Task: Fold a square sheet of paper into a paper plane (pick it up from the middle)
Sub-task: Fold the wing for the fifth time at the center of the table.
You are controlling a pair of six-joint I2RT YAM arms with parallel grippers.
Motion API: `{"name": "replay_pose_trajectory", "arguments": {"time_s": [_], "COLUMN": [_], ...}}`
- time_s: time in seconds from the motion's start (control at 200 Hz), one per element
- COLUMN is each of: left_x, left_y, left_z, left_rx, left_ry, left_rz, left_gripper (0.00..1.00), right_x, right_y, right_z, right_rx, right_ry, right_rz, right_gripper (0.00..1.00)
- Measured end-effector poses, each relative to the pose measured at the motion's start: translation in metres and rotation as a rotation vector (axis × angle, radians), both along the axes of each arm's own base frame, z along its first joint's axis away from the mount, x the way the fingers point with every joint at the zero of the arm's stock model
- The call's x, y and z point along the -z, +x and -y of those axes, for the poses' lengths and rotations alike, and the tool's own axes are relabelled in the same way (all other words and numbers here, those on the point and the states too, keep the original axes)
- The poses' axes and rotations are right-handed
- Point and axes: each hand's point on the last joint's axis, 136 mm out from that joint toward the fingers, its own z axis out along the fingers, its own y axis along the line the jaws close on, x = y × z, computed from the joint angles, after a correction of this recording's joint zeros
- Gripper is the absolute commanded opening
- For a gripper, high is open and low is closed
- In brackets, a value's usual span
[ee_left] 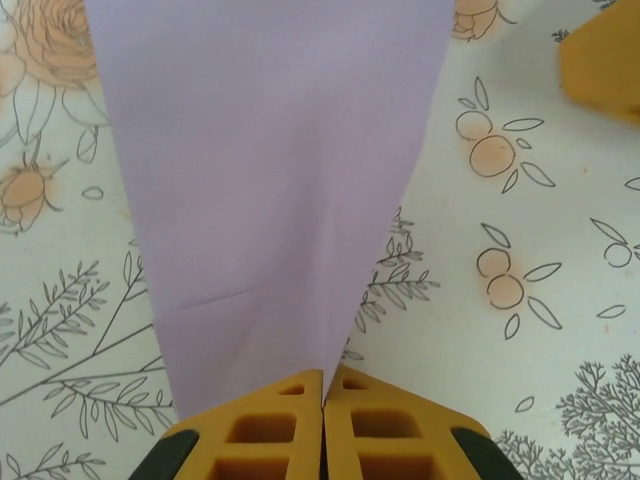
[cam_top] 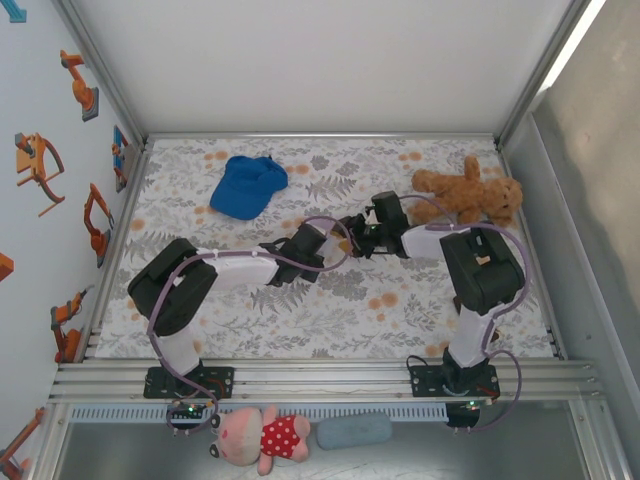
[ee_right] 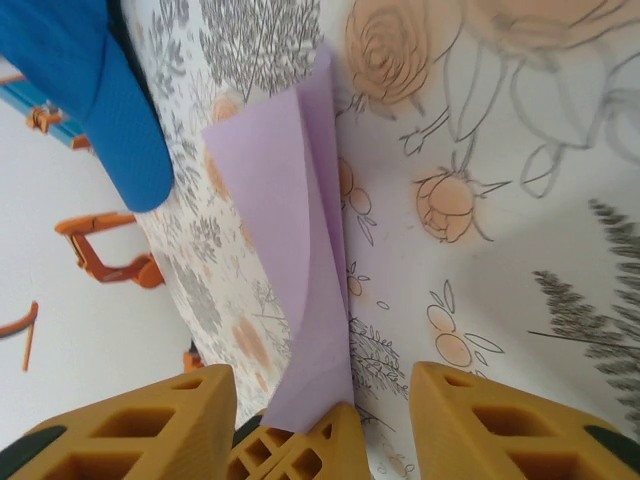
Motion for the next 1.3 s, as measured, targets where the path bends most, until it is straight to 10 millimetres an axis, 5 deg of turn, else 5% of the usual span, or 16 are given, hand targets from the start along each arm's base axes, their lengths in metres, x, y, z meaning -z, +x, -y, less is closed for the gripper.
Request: {"name": "replay_pose_trajectory", "arguments": {"time_s": [0.431,0.811,1.297], "left_x": [-0.017,-0.031,-0.028], "left_y": [-0.005,-0.012,-0.013], "left_z": [0.016,0.035,0.048], "left_rx": [0.002,0.022,-0.024], "left_ry": [-0.296,-0.508,-0.700], "left_rz": [-0.180,-0.320,-0.463], "left_gripper": [0.05,0.04,0.04], "right_x": [-0.009,-0.017,-0.006], "right_y": [-0.001,-0.005,-0.003], "right_z": [0.026,0.018,0.006], "right_rx": [-0.129,-0.315,-0.411], "right_ry": [-0.187,-0.207,-0.204], "right_rz": [0.203,0.388,0.425], "right_gripper": [0.57,0.73,0.72]}}
